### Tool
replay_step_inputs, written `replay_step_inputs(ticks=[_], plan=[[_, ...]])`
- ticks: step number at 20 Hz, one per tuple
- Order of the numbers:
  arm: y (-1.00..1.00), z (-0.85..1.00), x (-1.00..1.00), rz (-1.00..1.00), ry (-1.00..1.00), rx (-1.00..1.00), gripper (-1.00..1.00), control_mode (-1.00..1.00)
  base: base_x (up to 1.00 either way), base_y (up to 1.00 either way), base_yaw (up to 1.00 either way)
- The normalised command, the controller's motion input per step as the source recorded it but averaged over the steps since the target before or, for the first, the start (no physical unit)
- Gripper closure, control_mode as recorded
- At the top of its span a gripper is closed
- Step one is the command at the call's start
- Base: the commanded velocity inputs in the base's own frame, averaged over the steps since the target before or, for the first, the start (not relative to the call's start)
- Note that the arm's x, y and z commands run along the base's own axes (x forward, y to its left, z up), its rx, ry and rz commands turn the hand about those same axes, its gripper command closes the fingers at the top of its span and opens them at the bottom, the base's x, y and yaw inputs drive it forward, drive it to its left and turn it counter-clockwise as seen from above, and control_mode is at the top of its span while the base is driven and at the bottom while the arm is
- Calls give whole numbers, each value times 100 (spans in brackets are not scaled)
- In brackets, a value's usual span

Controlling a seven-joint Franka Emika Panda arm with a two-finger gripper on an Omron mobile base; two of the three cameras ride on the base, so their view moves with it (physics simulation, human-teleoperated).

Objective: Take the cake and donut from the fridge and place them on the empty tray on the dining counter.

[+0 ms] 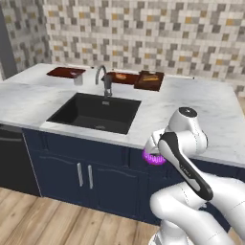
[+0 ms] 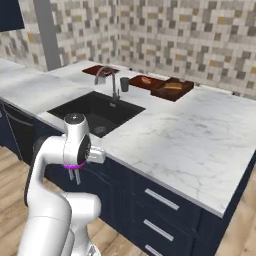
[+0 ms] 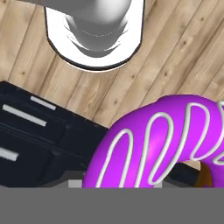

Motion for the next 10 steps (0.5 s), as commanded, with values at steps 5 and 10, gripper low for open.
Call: replay_step_inputs(ticks=[5,10], plan=[[0,0,0,0,0,0,100,100,0,-87,0],[0,0,0,0,0,0,100,100,0,-86,0]])
